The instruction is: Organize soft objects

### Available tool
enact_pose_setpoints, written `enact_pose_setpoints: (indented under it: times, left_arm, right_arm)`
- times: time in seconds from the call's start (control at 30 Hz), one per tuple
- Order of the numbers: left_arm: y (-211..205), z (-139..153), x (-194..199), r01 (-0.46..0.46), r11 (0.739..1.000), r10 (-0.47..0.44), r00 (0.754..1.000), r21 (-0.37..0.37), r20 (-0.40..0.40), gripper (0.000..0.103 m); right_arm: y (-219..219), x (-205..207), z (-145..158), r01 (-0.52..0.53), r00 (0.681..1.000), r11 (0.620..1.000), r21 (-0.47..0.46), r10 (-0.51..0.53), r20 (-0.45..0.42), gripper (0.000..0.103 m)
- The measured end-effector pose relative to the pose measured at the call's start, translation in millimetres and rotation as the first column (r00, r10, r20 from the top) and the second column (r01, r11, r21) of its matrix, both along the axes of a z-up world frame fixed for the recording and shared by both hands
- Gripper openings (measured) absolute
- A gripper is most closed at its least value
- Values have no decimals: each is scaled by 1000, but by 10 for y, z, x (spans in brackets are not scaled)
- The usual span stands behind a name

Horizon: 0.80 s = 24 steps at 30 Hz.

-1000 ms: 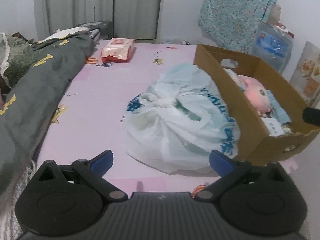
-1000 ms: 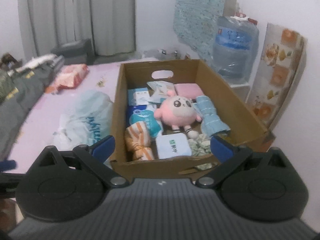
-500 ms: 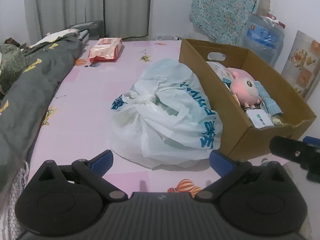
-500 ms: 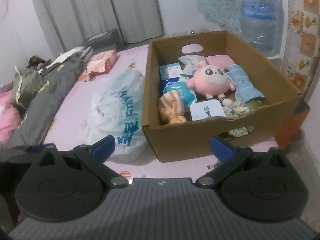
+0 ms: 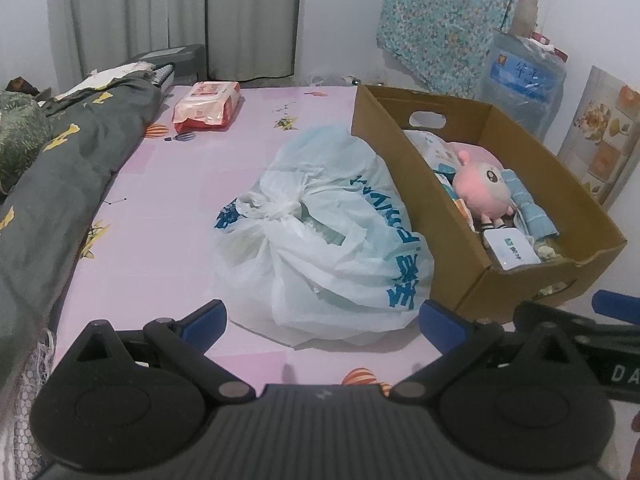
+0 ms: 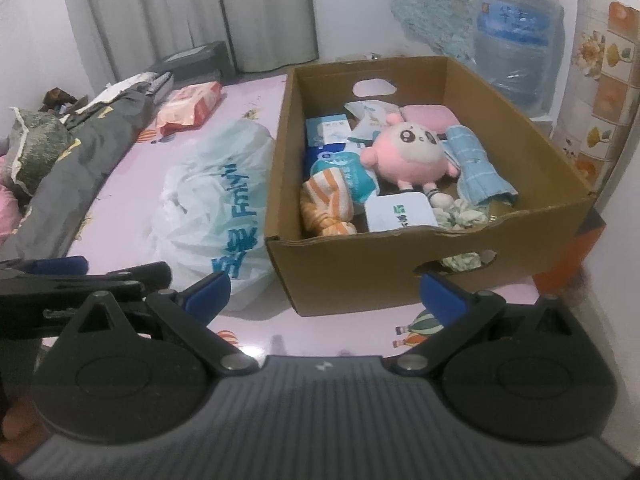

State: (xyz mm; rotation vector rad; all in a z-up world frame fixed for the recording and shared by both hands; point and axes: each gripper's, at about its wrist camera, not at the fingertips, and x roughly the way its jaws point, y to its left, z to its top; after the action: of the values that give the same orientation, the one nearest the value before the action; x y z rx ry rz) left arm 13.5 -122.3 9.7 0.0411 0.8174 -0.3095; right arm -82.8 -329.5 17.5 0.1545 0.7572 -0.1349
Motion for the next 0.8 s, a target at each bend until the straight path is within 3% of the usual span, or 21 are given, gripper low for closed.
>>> enact_pose_setpoints:
  times: [0.8]
  left_arm:
    - [-37,1,11,2,1000,-2,1000,10,2,102]
  right_arm:
    - [-36,30,-25,16,1000,1000,-5,-16,-8,102]
